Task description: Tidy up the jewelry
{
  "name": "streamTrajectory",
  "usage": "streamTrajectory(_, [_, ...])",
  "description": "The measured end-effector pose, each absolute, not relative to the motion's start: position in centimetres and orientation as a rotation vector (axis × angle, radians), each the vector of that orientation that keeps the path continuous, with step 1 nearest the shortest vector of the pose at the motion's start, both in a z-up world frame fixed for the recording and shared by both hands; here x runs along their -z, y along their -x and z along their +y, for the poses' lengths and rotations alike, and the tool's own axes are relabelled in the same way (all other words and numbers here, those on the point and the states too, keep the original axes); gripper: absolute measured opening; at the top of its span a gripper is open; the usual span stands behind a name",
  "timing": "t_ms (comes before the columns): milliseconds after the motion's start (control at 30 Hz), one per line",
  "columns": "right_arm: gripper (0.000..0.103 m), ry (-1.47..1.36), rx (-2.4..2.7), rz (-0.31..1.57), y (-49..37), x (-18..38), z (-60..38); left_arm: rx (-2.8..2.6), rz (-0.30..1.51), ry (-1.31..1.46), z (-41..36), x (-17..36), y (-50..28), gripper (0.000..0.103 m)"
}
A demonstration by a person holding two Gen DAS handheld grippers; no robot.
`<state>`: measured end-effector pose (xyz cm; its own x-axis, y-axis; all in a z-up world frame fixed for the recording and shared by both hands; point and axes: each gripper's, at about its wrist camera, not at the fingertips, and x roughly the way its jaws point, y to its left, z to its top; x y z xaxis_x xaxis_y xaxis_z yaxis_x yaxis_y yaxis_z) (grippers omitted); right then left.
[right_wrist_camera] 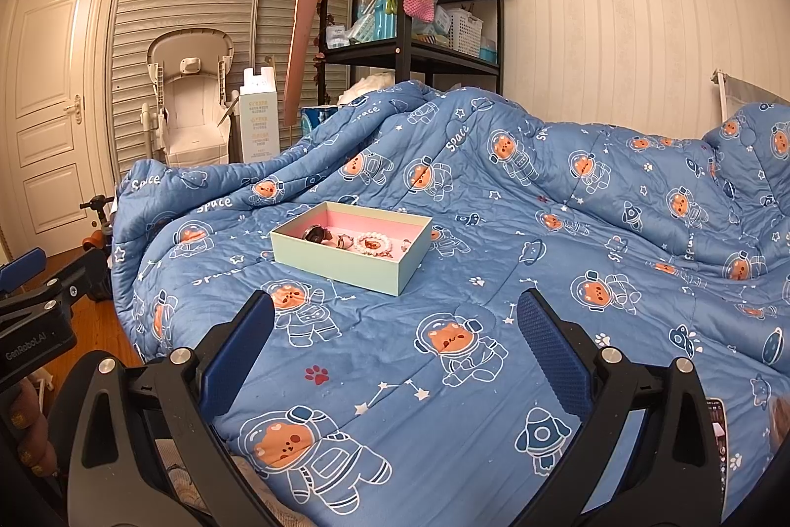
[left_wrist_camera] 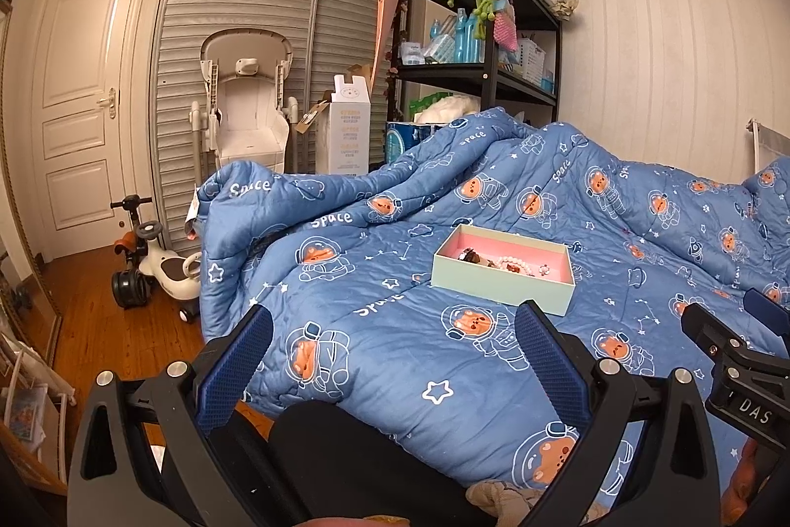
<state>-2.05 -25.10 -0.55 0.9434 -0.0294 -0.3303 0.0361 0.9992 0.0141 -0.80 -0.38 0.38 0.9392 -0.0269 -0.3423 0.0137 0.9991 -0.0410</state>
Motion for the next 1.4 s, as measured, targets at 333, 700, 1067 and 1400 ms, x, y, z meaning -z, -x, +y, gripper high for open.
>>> streamTrajectory(333, [0.097,-0.020,0.033,0.336,2.01,0.53,-25.06,0.020,0.350,0.038,-0.39,-0.35,0.80,0.097])
streamTrajectory(700, [0.097,-0.020,0.033,0.337,1.98,0.51,-25.04,0.019,0.350,0.038,-0.44,-0.34,0.86,0.097])
streamTrajectory(1067, [0.097,-0.020,0.033,0.337,1.99,0.47,-25.06,0.028,0.340,0.043,-0.59,-0.45,0.75,0.097])
streamTrajectory(1400, [0.097,-0.020,0.033,0.337,1.99,0.46,-25.07,0.026,0.349,0.037,-0.56,-0.35,0.71,0.097])
